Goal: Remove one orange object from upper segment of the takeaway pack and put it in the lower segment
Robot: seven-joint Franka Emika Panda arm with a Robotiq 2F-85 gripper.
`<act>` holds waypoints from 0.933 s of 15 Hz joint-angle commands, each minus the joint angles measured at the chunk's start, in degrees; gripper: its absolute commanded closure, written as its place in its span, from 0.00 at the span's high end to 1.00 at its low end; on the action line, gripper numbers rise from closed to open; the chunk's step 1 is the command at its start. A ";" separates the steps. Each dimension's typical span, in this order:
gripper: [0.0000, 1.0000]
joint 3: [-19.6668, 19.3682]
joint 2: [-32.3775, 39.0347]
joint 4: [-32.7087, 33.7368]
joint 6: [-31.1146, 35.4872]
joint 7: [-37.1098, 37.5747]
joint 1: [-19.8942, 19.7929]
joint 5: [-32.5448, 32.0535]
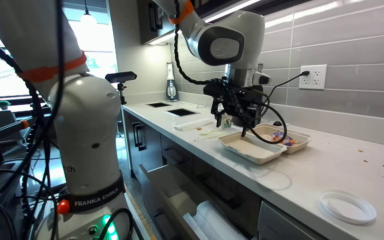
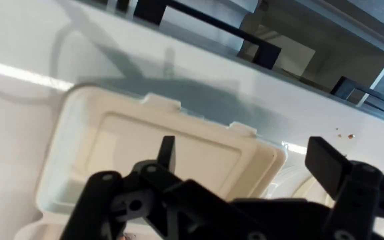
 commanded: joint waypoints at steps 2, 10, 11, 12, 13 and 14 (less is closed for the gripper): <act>1.00 4.67 4.71 3.71 -0.01 -4.80 -1.56 4.13; 1.00 7.40 11.77 7.75 5.44 -4.76 -3.54 8.86; 1.00 7.87 12.77 8.15 6.64 -4.96 -3.76 10.37; 1.00 8.34 13.51 8.48 7.77 -4.82 -4.03 11.60; 1.00 8.75 14.48 9.04 8.36 -4.91 -4.20 13.15; 1.00 9.37 15.41 9.35 9.84 -4.84 -4.45 14.08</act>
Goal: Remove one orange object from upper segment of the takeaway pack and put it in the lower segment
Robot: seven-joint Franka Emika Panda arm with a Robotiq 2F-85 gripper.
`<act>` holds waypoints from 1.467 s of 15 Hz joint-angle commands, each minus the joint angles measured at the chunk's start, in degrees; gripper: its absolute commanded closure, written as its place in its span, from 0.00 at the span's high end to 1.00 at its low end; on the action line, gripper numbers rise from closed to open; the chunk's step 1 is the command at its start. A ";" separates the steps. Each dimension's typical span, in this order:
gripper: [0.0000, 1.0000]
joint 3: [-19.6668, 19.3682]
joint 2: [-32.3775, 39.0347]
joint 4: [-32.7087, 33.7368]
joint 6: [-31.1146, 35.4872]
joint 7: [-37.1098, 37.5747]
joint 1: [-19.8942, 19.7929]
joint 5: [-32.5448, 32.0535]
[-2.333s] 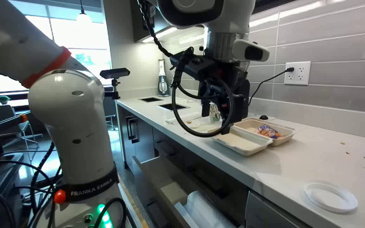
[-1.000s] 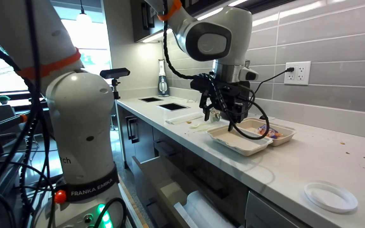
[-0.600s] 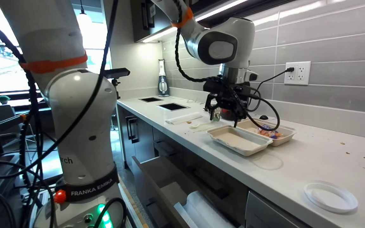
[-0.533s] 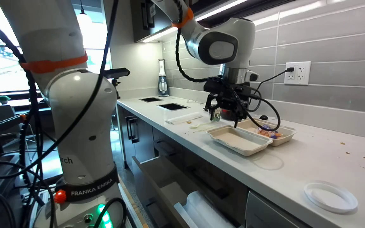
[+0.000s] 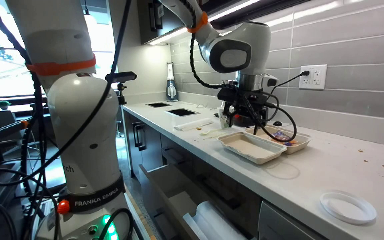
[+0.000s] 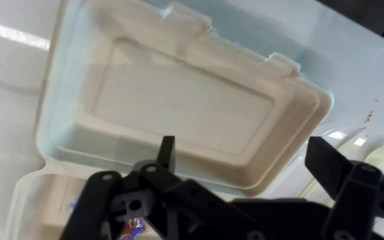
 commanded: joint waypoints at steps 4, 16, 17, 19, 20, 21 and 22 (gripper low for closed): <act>0.94 4.62 7.49 4.72 7.05 -0.90 -2.08 8.35; 0.00 6.65 17.64 11.04 23.13 -1.28 -2.38 11.96; 0.00 6.84 18.24 11.38 23.85 -1.50 -2.48 12.37; 0.00 7.14 19.21 12.02 24.45 -1.55 -2.62 12.89; 0.00 7.24 19.65 12.33 24.55 -1.67 -2.70 13.16; 0.00 7.33 19.90 12.73 24.69 -1.76 -2.75 13.50; 0.00 7.36 20.10 13.04 24.78 -1.89 -2.82 13.75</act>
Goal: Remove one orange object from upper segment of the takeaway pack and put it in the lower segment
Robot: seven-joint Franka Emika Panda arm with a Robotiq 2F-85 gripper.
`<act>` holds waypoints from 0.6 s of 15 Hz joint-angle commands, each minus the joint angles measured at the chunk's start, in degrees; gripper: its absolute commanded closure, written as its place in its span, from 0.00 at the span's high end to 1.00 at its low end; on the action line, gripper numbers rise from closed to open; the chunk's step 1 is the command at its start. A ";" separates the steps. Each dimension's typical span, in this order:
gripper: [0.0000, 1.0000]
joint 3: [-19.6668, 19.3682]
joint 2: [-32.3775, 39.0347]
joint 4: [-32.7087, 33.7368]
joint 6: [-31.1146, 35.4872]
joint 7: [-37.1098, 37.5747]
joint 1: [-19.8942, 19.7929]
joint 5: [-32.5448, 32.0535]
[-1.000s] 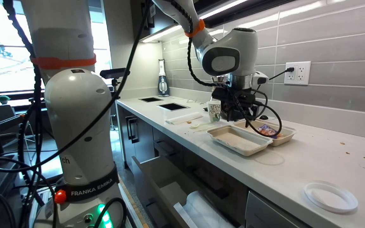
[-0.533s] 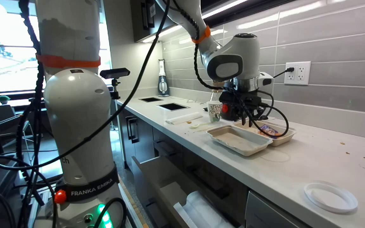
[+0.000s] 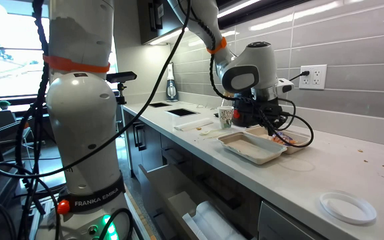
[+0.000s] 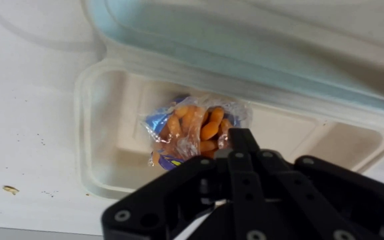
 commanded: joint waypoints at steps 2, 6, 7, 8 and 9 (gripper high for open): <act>0.00 0.69 2.10 1.98 2.37 -1.31 -0.59 2.35; 0.00 0.65 3.11 2.55 4.17 -1.27 -0.74 2.17; 0.00 0.73 3.37 2.64 4.20 -1.35 -0.86 2.25; 0.00 0.87 3.59 2.76 4.04 -1.54 -1.08 2.49; 0.00 1.19 3.77 2.95 3.76 -2.00 -1.39 3.07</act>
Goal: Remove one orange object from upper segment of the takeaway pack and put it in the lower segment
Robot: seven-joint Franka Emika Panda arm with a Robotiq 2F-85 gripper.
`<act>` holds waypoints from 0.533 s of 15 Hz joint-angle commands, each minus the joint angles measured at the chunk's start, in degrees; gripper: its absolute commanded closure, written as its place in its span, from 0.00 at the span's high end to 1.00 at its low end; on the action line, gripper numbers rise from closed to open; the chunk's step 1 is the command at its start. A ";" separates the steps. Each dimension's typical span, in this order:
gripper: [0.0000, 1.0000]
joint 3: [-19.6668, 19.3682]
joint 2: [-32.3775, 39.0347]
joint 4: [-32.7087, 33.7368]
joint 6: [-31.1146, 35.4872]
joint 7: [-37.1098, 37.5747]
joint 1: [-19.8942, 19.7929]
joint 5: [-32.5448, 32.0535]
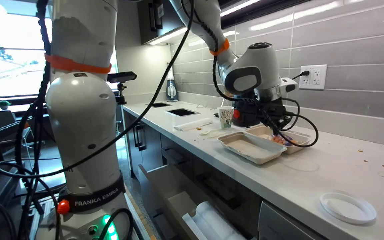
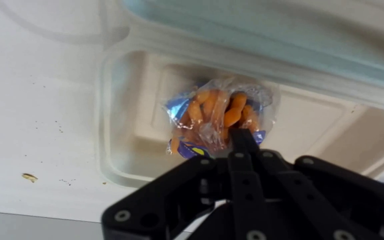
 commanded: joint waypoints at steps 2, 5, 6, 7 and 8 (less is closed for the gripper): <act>0.00 1.87 2.22 1.58 0.74 -2.78 -1.74 3.75; 0.00 3.07 3.00 2.53 0.83 -4.44 -2.79 5.89; 0.00 3.43 3.37 2.86 1.05 -5.10 -3.08 6.59; 0.00 3.72 3.76 3.11 1.39 -5.67 -3.30 7.03; 0.00 3.99 4.09 3.33 1.66 -6.30 -3.55 7.40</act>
